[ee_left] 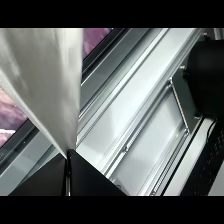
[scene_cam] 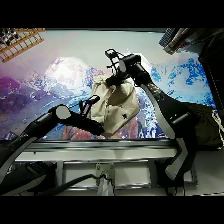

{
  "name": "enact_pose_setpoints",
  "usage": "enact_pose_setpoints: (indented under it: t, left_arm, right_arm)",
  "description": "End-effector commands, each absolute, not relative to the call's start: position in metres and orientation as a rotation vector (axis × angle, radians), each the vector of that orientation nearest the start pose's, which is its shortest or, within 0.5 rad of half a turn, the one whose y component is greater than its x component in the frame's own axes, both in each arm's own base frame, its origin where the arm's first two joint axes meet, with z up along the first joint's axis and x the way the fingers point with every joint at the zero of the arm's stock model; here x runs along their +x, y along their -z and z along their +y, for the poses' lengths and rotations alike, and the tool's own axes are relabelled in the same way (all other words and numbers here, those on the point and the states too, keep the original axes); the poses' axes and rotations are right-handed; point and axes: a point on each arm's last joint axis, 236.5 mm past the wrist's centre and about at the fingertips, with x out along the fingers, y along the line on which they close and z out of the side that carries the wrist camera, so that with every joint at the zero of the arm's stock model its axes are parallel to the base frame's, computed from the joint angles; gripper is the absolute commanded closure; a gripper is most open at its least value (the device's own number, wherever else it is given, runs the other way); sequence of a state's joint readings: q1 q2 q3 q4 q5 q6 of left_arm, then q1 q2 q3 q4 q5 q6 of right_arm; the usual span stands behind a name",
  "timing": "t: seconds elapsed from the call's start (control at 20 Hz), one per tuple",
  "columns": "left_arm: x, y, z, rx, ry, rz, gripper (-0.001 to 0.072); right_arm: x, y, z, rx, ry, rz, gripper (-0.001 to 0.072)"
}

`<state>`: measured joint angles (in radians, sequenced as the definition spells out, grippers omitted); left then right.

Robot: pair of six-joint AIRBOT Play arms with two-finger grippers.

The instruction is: Fold the clothes and pants, and hang the long-sleeved shirts on hangers.

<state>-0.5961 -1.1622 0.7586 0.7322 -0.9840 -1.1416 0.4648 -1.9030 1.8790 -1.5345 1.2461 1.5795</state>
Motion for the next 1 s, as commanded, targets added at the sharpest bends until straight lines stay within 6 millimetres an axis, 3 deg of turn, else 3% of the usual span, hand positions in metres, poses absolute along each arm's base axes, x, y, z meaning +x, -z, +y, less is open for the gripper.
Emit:
enact_pose_setpoints:
  t: [0.0,0.1,0.2,0.3,0.35,0.4,0.5,0.6,0.7,0.8,0.95]
  left_arm:
    - [0.194,0.009,-0.304,-0.125,1.021,1.298,0.0704]
    - [0.212,-0.004,-0.291,-0.090,0.980,1.236,0.0704]
    - [0.252,-0.041,-0.272,-0.057,0.912,1.100,0.0704]
    - [0.297,-0.114,-0.257,-0.045,0.865,0.893,0.0704]
    - [0.314,-0.159,-0.250,-0.026,0.843,0.774,0.0704]
    - [0.325,-0.202,-0.242,0.009,0.821,0.664,0.0704]
    - [0.336,-0.288,-0.226,0.108,0.764,0.449,0.0703]
    - [0.331,-0.363,-0.211,0.167,0.715,0.273,0.0704]
    - [0.311,-0.421,-0.201,0.201,0.704,0.144,0.0704]
    - [0.285,-0.461,-0.194,0.217,0.712,0.055,0.0703]
    - [0.248,-0.496,-0.181,0.223,0.707,-0.047,0.0704]
  right_arm:
    - [0.486,0.016,0.231,-0.154,-0.335,1.253,0.0695]
    - [0.505,-0.026,0.239,-0.017,-0.334,1.127,0.0695]
    - [0.524,-0.096,0.250,0.164,-0.359,0.949,0.0695]
    - [0.532,-0.184,0.258,0.265,-0.411,0.731,0.0696]
    - [0.530,-0.227,0.257,0.308,-0.423,0.628,0.0696]
    - [0.525,-0.273,0.253,0.357,-0.434,0.523,0.0696]
    - [0.509,-0.345,0.237,0.426,-0.435,0.355,0.0696]
    - [0.485,-0.394,0.220,0.443,-0.432,0.248,0.0696]
    - [0.454,-0.434,0.207,0.451,-0.448,0.176,0.0696]
    - [0.421,-0.470,0.194,0.461,-0.466,0.108,0.0696]
    - [0.367,-0.516,0.172,0.469,-0.486,0.013,0.0696]
